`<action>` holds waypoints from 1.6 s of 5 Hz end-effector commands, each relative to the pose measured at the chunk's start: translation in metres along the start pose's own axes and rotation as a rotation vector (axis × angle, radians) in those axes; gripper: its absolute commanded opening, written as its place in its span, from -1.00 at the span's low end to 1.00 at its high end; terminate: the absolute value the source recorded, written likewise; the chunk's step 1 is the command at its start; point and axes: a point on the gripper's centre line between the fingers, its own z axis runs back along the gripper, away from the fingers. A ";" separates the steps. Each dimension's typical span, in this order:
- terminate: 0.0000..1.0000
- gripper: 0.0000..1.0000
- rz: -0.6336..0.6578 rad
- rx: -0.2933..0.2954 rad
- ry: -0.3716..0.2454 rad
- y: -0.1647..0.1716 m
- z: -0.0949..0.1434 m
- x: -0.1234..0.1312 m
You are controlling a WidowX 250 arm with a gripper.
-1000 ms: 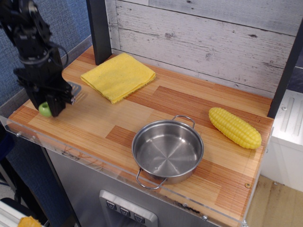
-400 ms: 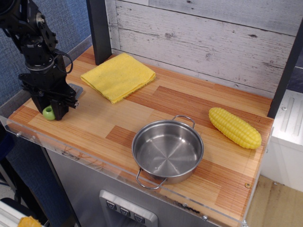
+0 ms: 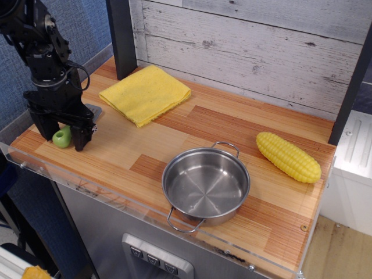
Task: Move spatula to front of table. spatula is front left on table
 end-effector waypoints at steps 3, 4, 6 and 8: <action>-1.00 1.00 -0.052 -0.007 -0.109 -0.025 0.071 0.025; -1.00 1.00 -0.087 0.003 -0.128 -0.033 0.088 0.030; -1.00 1.00 -0.194 -0.006 -0.187 -0.056 0.121 0.039; 1.00 1.00 -0.216 0.008 -0.190 -0.061 0.125 0.041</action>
